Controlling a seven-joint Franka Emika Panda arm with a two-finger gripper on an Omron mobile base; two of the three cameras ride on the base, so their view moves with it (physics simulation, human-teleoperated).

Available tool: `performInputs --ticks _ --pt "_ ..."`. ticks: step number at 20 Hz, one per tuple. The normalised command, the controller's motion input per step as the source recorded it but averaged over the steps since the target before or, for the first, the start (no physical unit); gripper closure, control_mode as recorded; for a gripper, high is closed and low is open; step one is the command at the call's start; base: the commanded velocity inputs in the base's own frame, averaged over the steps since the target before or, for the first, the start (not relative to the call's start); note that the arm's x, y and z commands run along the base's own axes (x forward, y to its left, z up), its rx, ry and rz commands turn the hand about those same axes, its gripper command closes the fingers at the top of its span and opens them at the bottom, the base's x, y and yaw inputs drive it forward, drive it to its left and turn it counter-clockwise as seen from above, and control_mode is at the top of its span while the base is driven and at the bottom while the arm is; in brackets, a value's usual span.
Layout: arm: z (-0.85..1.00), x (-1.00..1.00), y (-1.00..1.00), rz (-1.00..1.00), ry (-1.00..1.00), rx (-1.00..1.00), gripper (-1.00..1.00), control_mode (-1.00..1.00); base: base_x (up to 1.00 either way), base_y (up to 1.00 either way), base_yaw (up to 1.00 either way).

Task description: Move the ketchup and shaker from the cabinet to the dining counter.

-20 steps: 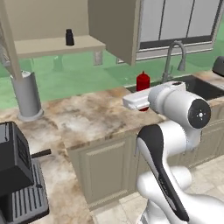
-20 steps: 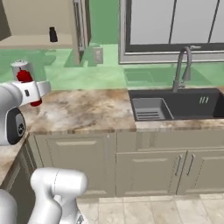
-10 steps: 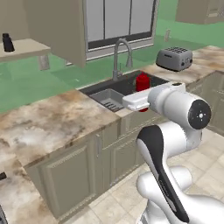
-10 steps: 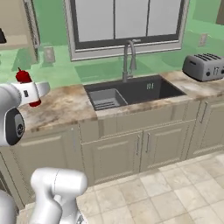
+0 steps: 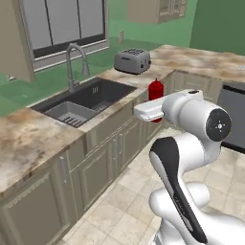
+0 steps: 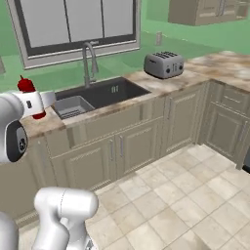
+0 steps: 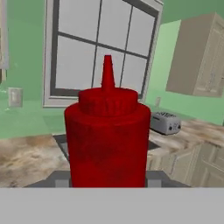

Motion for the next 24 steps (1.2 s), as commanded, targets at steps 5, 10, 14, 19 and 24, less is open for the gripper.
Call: performInputs --ticks 5,10,14,19,24 --pt "0.0 0.0 0.0 0.0 0.0 0.0 1.0 1.0 0.0 -0.25 -0.51" --pt "0.0 0.0 0.0 0.0 0.0 0.0 1.0 1.0 0.0 -0.03 -0.51" --pt "0.0 0.0 0.0 0.0 0.0 0.0 1.0 1.0 0.01 -0.01 -0.49" --pt "0.0 0.0 0.0 0.0 0.0 0.0 1.0 1.0 0.15 0.0 -0.46" --pt "0.0 0.0 0.0 0.0 0.0 0.0 1.0 1.0 0.38 0.17 -0.43"
